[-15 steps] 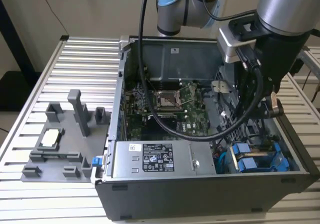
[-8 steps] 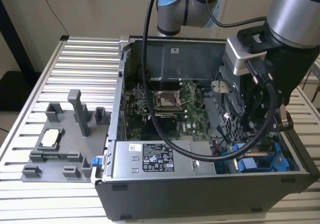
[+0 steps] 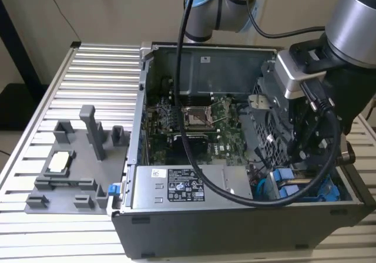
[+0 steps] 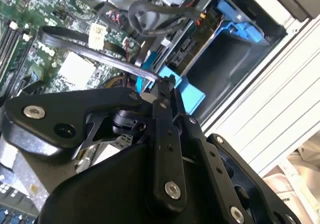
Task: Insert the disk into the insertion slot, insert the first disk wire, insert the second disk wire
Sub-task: 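Insert the second disk wire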
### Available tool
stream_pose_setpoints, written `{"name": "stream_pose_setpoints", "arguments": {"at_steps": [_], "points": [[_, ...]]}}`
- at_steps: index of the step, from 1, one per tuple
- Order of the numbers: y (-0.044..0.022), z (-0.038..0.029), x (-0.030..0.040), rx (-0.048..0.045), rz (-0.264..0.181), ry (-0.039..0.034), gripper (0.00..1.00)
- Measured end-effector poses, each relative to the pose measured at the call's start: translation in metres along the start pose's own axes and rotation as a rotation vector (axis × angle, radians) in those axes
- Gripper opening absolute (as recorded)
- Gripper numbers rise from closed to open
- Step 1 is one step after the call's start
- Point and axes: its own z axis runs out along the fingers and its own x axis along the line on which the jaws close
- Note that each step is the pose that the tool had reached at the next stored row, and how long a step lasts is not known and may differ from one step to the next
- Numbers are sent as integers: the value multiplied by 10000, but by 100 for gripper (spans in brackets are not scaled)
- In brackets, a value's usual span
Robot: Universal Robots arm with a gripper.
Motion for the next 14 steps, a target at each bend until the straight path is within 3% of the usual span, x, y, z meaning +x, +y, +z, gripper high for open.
{"name": "stream_pose_setpoints", "arguments": {"at_steps": [7, 14], "points": [[-157, 35, 24, -143, 9, -12, 17], [-170, 37, 26, -156, 10, -13, 16]]}}
